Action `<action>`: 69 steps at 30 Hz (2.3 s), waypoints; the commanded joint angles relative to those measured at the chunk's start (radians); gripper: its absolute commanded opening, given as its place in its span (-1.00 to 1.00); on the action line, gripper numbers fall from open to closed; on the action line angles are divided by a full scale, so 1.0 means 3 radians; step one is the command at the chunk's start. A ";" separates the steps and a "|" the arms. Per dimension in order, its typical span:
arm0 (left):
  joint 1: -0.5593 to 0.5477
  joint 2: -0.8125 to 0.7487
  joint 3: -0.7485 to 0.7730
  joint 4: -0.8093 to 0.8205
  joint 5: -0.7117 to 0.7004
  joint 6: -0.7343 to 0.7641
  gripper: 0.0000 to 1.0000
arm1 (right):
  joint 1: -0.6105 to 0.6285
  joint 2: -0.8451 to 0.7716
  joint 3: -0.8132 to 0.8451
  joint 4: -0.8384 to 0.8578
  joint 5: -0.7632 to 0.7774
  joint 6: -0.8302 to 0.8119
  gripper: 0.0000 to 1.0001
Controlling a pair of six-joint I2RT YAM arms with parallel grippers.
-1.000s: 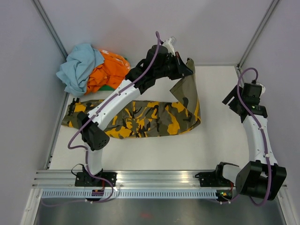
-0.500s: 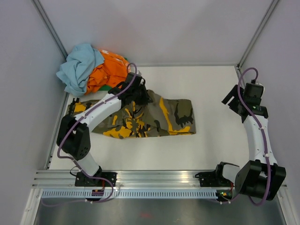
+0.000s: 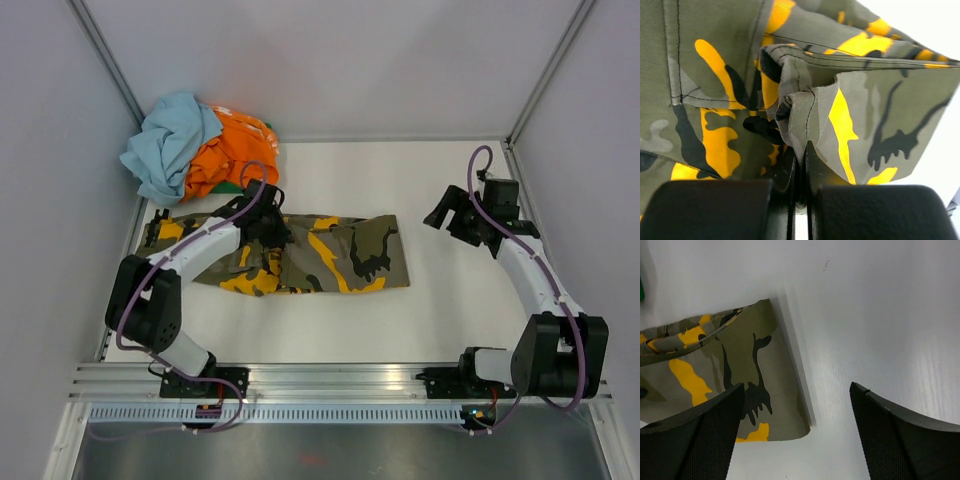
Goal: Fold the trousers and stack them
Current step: Fold the trousers
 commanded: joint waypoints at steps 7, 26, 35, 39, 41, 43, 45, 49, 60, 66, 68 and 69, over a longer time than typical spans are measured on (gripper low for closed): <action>0.0143 -0.0087 0.0072 0.0220 -0.0122 0.0423 -0.95 | 0.0435 0.0296 -0.0084 0.0337 -0.0080 0.0055 0.84; 0.0291 0.0199 -0.0532 0.0502 -0.0280 0.0459 -0.87 | 0.0864 0.0879 0.0008 0.0623 0.0007 0.0055 0.84; 0.0311 0.0287 -0.0143 0.0226 -0.0388 0.0704 0.99 | 0.0972 0.1140 -0.0002 0.0608 0.0120 -0.0011 0.84; 0.0311 -0.0050 -0.0234 0.0144 -0.0122 0.0700 0.99 | 0.0972 0.1115 -0.0018 0.0608 0.0155 -0.0021 0.84; 0.0311 -0.0316 -0.0372 0.0184 0.0154 0.0603 0.99 | 0.0977 0.1125 -0.0028 0.0613 0.0155 -0.0011 0.84; 0.0311 -0.0541 -0.0638 0.0327 0.0353 0.0485 0.99 | 0.0977 0.1155 -0.0033 0.0634 0.0135 -0.0006 0.83; 0.0306 -0.0644 -0.0904 0.0480 0.0476 0.0383 0.97 | 0.0977 0.1186 -0.0028 0.0634 0.0120 -0.0001 0.83; 0.0306 -0.0762 -0.1313 0.0833 0.0559 0.0184 0.89 | 0.0977 0.1232 -0.0002 0.0624 0.0084 -0.0011 0.83; 0.0301 -0.0588 -0.1590 0.1417 0.0451 0.0260 0.61 | 0.0982 0.1161 0.0008 0.0552 0.0104 -0.0047 0.83; 0.0301 -0.0716 -0.1605 0.1479 0.0533 0.0219 -0.05 | 0.0982 0.1145 -0.0023 0.0532 0.0125 -0.0027 0.82; 0.0301 -0.0854 -0.1504 0.1296 0.0543 0.0143 -0.31 | 0.0982 0.1135 -0.0023 0.0516 0.0150 -0.0037 0.82; 0.0301 -0.0900 -0.1437 0.0925 0.0508 0.0097 -0.44 | 0.0982 0.1130 -0.0023 0.0501 0.0155 -0.0037 0.82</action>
